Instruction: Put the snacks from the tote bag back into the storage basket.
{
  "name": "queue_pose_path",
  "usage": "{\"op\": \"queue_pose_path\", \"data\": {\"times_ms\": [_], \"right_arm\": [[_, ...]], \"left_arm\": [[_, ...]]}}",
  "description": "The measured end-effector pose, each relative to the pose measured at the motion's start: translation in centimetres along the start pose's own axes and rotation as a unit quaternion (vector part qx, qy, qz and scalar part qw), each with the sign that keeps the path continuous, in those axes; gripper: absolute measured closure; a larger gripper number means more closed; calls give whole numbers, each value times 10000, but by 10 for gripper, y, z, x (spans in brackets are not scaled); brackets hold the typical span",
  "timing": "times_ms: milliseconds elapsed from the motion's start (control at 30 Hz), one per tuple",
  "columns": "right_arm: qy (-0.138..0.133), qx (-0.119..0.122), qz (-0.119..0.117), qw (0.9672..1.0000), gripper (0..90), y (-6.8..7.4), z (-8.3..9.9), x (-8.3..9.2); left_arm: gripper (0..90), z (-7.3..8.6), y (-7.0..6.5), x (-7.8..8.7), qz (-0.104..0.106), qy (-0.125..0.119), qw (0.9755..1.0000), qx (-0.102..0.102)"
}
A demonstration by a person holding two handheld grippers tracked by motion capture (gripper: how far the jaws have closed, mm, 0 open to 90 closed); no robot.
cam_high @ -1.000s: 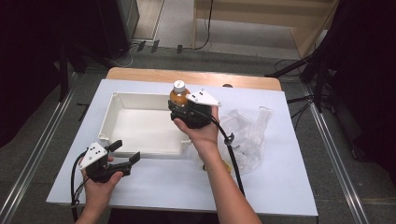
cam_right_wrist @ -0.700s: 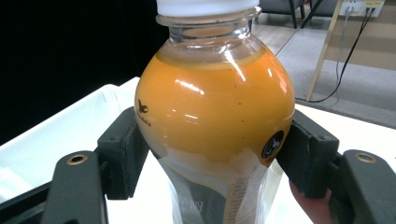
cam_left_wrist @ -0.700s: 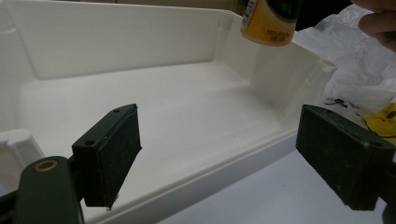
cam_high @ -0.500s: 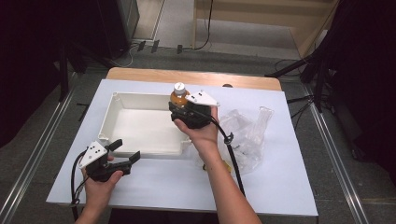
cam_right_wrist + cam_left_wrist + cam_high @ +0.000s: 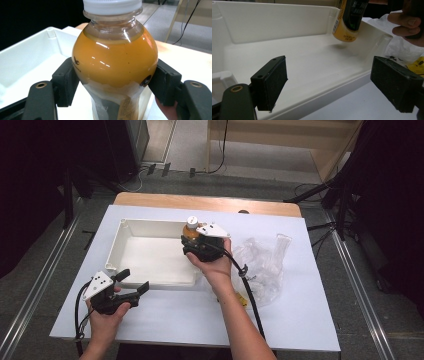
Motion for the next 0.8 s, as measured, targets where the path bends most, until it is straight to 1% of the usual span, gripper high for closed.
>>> {"op": "queue_pose_path", "data": {"times_ms": [167,333,500,533,633,700,767,800], "right_arm": [[107,-30,24,9999,316,-2,6,-2],[178,-18,17,9998,316,-4,8,-3],[284,-6,82,9996,314,-5,15,-7],[335,-22,91,9994,313,-5,18,-9],[390,-67,101,9992,309,-5,21,-11],[390,-39,65,9992,306,-4,22,-10],[414,48,111,9991,303,-3,21,-10],[427,39,113,9990,301,-3,20,-9]], "left_arm": [[140,0,1,0,-4,-2,10000,35],[140,0,1,-1,12,-4,10000,4],[140,0,2,-1,6,-5,10000,12],[140,0,2,-1,1,-5,10000,26],[140,-1,2,-1,-8,-4,10000,36],[140,0,3,-2,-3,12,10000,45],[140,0,3,-2,-2,20,10000,40],[140,0,3,-2,5,13,10000,46]]}}
Point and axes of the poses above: each handheld gripper's, and its own axes: x roughly backward along the jaws, z roughly out of its underside, y roughly to its left, the point moved 2 cm from there along -x, roughly forward along the jaws, and after that the axes turned 13 degrees about -z, right-handed, at the moved point
